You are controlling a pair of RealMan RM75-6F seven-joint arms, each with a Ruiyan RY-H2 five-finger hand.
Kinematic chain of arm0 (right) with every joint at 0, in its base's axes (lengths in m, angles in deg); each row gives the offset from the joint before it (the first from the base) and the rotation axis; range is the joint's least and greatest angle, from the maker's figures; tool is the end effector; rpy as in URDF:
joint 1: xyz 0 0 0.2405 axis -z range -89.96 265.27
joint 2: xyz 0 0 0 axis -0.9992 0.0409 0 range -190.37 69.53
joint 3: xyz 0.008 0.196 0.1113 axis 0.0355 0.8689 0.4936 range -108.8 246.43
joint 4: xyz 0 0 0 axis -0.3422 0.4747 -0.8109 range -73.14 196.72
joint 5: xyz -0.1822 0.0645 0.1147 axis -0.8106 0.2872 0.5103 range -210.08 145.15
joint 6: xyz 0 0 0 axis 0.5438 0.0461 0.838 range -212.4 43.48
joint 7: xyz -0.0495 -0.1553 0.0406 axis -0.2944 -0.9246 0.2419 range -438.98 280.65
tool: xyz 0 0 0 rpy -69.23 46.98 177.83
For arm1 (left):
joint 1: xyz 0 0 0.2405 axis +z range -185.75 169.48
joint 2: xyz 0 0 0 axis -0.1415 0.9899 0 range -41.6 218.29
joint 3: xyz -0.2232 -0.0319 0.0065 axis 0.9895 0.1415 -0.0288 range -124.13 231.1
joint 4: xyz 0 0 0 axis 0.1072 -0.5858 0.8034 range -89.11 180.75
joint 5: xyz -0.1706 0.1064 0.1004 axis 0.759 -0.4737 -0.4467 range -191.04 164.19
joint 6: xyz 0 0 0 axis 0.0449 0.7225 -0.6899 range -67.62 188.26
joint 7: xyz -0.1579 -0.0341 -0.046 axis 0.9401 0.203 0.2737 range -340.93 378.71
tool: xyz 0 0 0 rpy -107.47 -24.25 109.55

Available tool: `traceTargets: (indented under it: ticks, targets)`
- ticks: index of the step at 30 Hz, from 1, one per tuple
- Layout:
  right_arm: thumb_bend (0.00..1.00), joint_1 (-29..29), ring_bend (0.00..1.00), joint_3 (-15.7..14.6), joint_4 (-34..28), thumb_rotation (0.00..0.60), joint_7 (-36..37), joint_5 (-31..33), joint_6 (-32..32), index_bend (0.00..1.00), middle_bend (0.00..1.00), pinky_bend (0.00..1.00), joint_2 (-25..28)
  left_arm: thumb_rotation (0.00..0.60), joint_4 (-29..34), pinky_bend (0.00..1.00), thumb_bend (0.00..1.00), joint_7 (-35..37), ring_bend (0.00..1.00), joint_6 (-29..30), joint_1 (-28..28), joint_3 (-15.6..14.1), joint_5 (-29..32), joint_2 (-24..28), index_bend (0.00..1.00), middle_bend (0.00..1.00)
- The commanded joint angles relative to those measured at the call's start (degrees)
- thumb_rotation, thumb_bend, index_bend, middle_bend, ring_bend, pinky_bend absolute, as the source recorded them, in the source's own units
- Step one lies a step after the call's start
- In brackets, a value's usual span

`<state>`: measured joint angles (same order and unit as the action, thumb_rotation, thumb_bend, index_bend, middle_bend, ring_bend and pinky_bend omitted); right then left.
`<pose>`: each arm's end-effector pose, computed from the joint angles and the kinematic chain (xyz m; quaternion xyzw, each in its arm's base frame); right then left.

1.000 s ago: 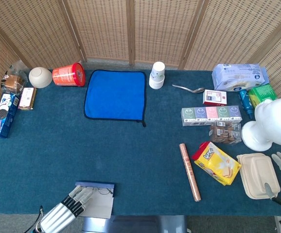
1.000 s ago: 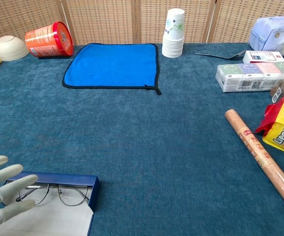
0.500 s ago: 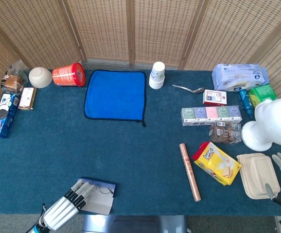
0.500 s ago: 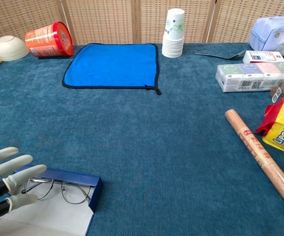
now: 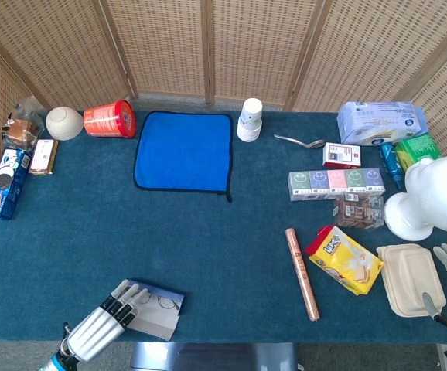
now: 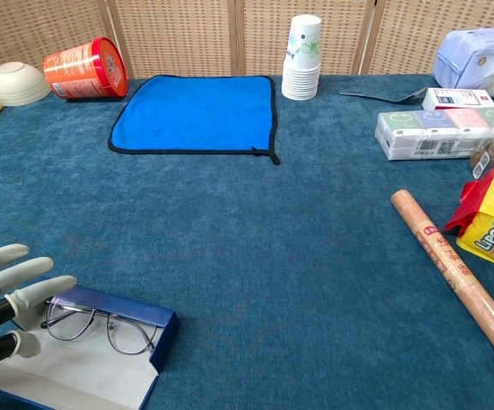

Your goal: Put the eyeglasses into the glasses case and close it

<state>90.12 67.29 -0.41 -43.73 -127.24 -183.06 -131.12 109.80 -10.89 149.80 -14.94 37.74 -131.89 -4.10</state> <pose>-0.3577 -0.1454 0.1650 0.5667 -0.4129 0.4831 0.5244 -0.2303 0.1054 -0.0396 -0.8416 -0.0792 -0.3543 0.3999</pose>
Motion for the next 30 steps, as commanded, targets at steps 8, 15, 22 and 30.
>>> traceTargets:
  ticks: [8,15,22,30]
  targets:
    - [0.41,0.0,0.00,0.0,0.1,0.600,0.0,0.0,0.4,0.00,0.01,0.24,-0.1,0.600,-0.7,0.00,0.36,2.8,0.01,0.8,0.3,0.1,0.1,-0.5,0.54,0.14]
    - [0.40,-0.2,0.00,0.0,-0.3,0.600,-0.2,0.0,0.8,0.00,0.01,0.24,0.0,0.600,-3.2,0.01,0.36,6.1,0.06,3.3,0.8,0.6,0.2,-1.9,0.63,0.20]
    - [0.40,-0.3,0.00,-0.1,-0.7,0.600,-0.7,0.1,1.2,0.00,0.01,0.24,0.1,0.600,-4.6,0.01,0.35,9.0,0.06,4.2,1.1,1.1,1.3,-2.9,0.64,0.21]
    - [0.40,-0.3,0.00,0.0,-1.4,0.600,-1.3,0.4,1.9,0.00,0.01,0.24,0.3,0.600,-5.2,0.01,0.34,12.9,0.06,5.7,0.9,2.3,2.3,-4.2,0.61,0.20]
